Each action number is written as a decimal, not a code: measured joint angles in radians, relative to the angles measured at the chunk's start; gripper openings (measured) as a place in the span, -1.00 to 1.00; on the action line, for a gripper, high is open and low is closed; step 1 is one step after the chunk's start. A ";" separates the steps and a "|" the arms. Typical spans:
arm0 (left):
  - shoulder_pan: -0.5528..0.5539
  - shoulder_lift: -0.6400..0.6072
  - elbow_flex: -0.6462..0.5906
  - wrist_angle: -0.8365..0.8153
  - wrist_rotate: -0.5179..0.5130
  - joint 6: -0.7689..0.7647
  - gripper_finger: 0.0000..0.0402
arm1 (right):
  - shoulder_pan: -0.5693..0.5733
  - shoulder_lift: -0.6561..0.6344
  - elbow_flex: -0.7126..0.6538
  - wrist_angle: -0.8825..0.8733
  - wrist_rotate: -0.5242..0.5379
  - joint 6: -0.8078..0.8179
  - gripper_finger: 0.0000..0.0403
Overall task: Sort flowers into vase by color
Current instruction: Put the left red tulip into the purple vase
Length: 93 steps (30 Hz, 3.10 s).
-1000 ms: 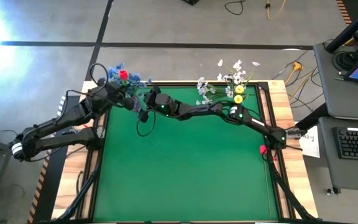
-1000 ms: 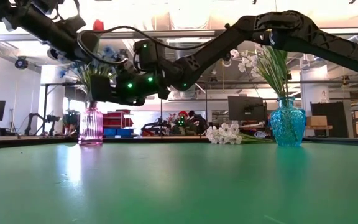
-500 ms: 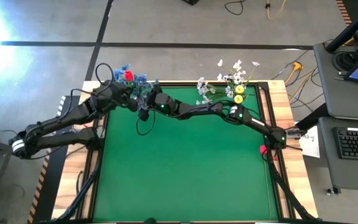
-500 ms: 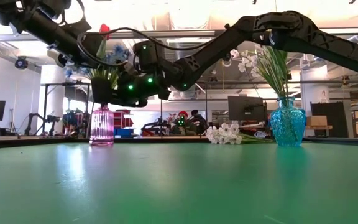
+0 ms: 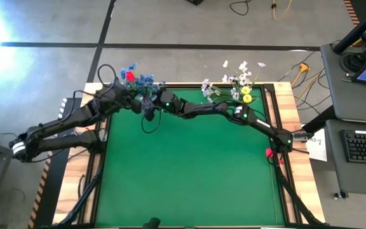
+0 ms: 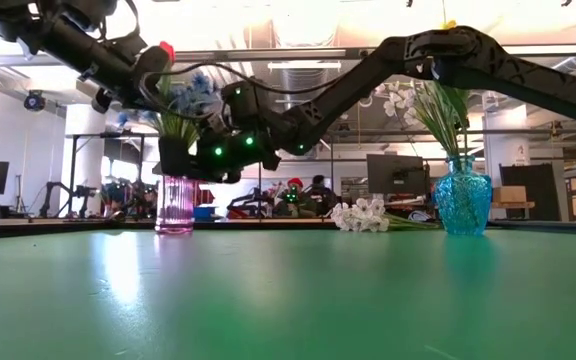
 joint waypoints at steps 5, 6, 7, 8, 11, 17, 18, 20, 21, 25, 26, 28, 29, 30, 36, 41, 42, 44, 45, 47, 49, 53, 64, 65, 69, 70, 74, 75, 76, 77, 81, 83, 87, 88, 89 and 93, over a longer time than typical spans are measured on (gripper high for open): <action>0.000 0.019 0.000 0.005 0.000 0.000 -1.00 | -0.004 0.013 0.000 -0.004 -0.002 0.003 0.48; 0.000 0.022 0.000 0.011 0.001 0.001 -1.00 | -0.004 0.013 -0.001 -0.005 -0.002 0.003 0.43; 0.000 0.026 0.000 0.018 0.002 0.002 -1.00 | -0.006 0.013 -0.001 -0.002 -0.003 0.003 0.38; 0.000 0.029 0.000 0.026 0.002 0.006 -1.00 | -0.008 0.013 -0.001 0.002 -0.004 0.003 0.33; 0.000 0.033 0.000 0.045 0.002 0.011 -1.00 | -0.011 0.013 0.000 0.006 -0.006 0.003 0.18; 0.000 0.018 0.001 0.041 0.002 0.017 -1.00 | -0.012 0.010 0.002 -0.008 -0.007 -0.003 0.02; 0.000 0.013 0.000 0.036 0.003 0.017 -1.00 | -0.013 0.010 0.002 -0.010 -0.008 -0.003 0.00; 0.000 0.000 0.000 0.032 0.003 0.017 -1.00 | -0.015 0.010 0.002 -0.013 -0.031 0.002 -0.05; 0.000 -0.008 0.000 0.027 0.005 0.017 -1.00 | -0.016 0.010 0.002 -0.014 -0.039 0.004 -0.07; 0.000 -0.057 0.034 -0.060 0.058 0.016 -1.00 | -0.016 0.009 0.002 -0.014 -0.054 0.004 -0.13; 0.000 -0.069 0.052 -0.097 0.073 0.015 -1.00 | -0.016 0.007 0.002 -0.016 -0.054 0.004 -0.14; 0.000 -0.086 0.100 -0.171 0.085 0.013 -1.00 | -0.016 0.007 0.002 -0.017 -0.051 0.003 -0.13; 0.000 -0.092 0.126 -0.201 0.085 0.013 -1.00 | -0.016 0.007 0.002 -0.019 -0.047 0.000 -0.12; 0.000 -0.094 0.150 -0.228 0.084 0.013 -1.00 | -0.017 0.007 0.002 -0.025 -0.040 -0.006 -0.09; 0.000 -0.074 0.195 -0.289 0.081 0.044 -1.00 | -0.019 0.009 0.001 -0.031 -0.040 -0.001 0.08; 0.000 -0.070 0.194 -0.293 0.081 0.064 -1.00 | -0.019 0.009 0.000 -0.041 -0.041 -0.006 0.25; 0.000 -0.072 0.195 -0.295 0.081 0.066 -1.00 | -0.019 0.009 0.000 -0.048 -0.042 -0.010 0.28; 0.000 -0.076 0.215 -0.302 0.081 0.068 -1.00 | -0.019 0.007 0.000 -0.059 -0.045 -0.016 0.36; 0.000 -0.080 0.231 -0.299 0.081 0.071 -1.00 | -0.019 0.007 0.000 -0.062 -0.045 -0.015 0.40; 0.000 -0.089 0.269 -0.298 0.081 0.081 -1.00 | -0.019 0.007 -0.002 -0.069 -0.051 -0.015 0.48; 0.000 -0.092 0.313 -0.322 0.081 0.098 -1.00 | -0.018 0.007 -0.003 -0.089 -0.052 -0.016 0.55; 0.000 -0.085 0.398 -0.387 0.081 0.124 -1.00 | -0.018 0.008 -0.002 -0.111 -0.053 -0.016 0.68; 0.000 -0.071 0.424 -0.486 0.081 0.114 -1.00 | -0.018 0.008 0.001 -0.062 -0.053 -0.023 0.78; 0.000 -0.071 0.415 -0.485 0.080 0.114 -1.00 | -0.018 0.008 0.001 -0.064 -0.053 -0.027 0.78; 0.000 -0.069 0.385 -0.487 0.079 0.114 -1.00 | -0.018 0.011 0.001 -0.060 -0.053 -0.034 0.78; 0.000 -0.068 0.382 -0.486 0.079 0.114 -1.00 | -0.018 0.012 0.001 -0.060 -0.053 -0.035 0.78; 0.000 -0.062 0.380 -0.486 0.079 0.114 -1.00 | -0.018 0.012 0.001 -0.045 -0.053 -0.041 0.78; 0.000 -0.060 0.380 -0.489 0.079 0.114 -1.00 | -0.018 0.012 0.002 -0.044 -0.053 -0.043 0.78; 0.000 -0.060 0.380 -0.494 0.078 0.114 -1.00 | -0.018 0.012 0.004 -0.043 -0.054 -0.043 0.78; 0.000 -0.060 0.380 -0.501 0.079 0.114 -1.00 | -0.018 0.012 0.004 -0.040 -0.057 -0.044 0.78; 0.000 -0.060 0.379 -0.517 0.078 0.114 -1.00 | -0.017 0.015 0.004 -0.013 -0.071 -0.043 0.78; 0.000 -0.060 0.379 -0.517 0.078 0.114 -1.00 | -0.017 0.018 0.004 0.002 -0.071 -0.043 0.78; 0.000 -0.060 0.379 -0.523 0.078 0.106 -1.00 | -0.017 0.032 0.005 0.038 -0.070 -0.037 0.78; 0.000 -0.060 0.379 -0.523 0.078 0.105 -1.00 | -0.017 0.036 0.005 0.038 -0.070 -0.030 0.78; 0.000 -0.060 0.379 -0.523 0.078 0.104 -1.00 | -0.017 0.041 0.005 0.045 -0.070 -0.021 0.78; 0.000 -0.059 0.379 -0.522 0.078 0.103 -1.00 | -0.017 0.059 0.005 0.063 -0.069 -0.011 0.78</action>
